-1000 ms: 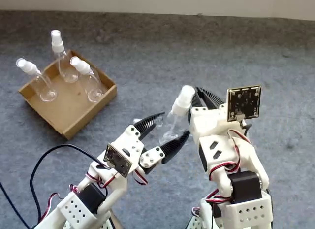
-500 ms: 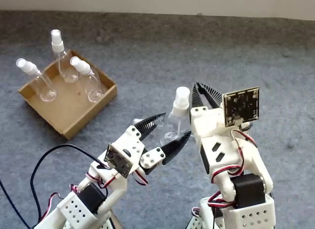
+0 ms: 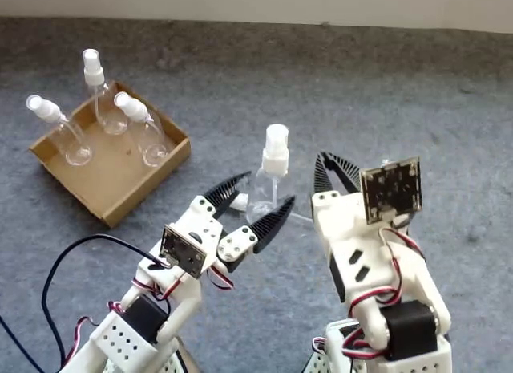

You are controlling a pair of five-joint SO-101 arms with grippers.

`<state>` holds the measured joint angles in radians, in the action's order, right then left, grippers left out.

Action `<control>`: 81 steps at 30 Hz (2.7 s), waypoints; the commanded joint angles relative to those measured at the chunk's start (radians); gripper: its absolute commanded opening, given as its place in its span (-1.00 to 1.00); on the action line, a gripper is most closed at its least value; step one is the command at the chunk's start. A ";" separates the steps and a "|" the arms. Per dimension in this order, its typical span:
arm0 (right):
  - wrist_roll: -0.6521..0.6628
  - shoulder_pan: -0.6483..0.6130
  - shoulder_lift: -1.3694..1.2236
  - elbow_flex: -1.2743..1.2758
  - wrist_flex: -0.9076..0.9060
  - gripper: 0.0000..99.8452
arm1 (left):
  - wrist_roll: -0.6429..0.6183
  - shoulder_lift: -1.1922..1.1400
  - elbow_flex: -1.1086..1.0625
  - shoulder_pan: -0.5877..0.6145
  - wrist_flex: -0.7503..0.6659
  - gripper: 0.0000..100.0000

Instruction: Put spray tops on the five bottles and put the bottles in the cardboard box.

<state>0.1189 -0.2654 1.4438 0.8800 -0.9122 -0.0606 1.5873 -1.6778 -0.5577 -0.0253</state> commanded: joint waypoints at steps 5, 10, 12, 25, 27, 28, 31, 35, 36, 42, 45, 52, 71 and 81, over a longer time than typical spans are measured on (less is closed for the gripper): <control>0.014 -0.005 0.183 0.170 -0.004 -0.99 | -0.005 0.018 -0.027 0.099 -0.146 -0.73; 0.014 -0.005 0.291 0.252 0.048 -0.99 | -0.008 0.018 -0.027 0.131 -0.203 -0.73; 0.011 -0.005 0.312 0.288 0.081 -0.99 | -0.006 0.018 -0.027 0.131 -0.204 -0.73; 0.008 -0.068 0.395 0.641 0.318 -0.99 | -0.003 0.010 0.077 0.131 -0.209 -0.73; 0.008 -0.116 0.395 0.667 0.351 -0.99 | -0.003 0.008 0.107 0.131 -0.209 -0.73; 0.008 -0.140 0.395 0.676 0.363 -0.99 | -0.003 0.007 0.120 0.131 -0.209 -0.73; 0.008 -0.200 0.395 0.693 0.395 -0.99 | -0.003 0.005 0.156 0.131 -0.204 -0.73; 0.008 -0.232 0.395 0.696 0.406 -0.99 | -0.005 0.004 0.194 0.131 -0.203 -0.73; 0.008 -0.234 0.395 0.704 0.406 -0.99 | -0.005 0.004 0.203 0.131 -0.203 -0.73; 0.006 -0.237 0.395 0.766 0.407 -0.99 | -0.008 -0.160 0.386 0.130 -0.055 -0.73; 0.006 -0.239 0.395 0.769 0.407 -0.99 | -0.009 -0.271 0.444 0.127 -0.043 -0.73; 0.006 -0.239 0.395 0.763 0.409 -0.99 | -0.005 -0.495 0.432 0.062 -0.264 -0.73; 0.006 -0.231 0.395 0.759 0.423 -0.99 | -0.011 -1.041 0.394 -0.008 -0.717 -0.73; 0.008 -0.127 0.395 0.825 0.593 -0.99 | -0.011 -0.966 0.315 -0.045 -0.715 -0.73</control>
<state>0.1266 -0.4373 1.8228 1.6655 -0.3982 -0.0667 0.5808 -1.3280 -0.5639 -0.7265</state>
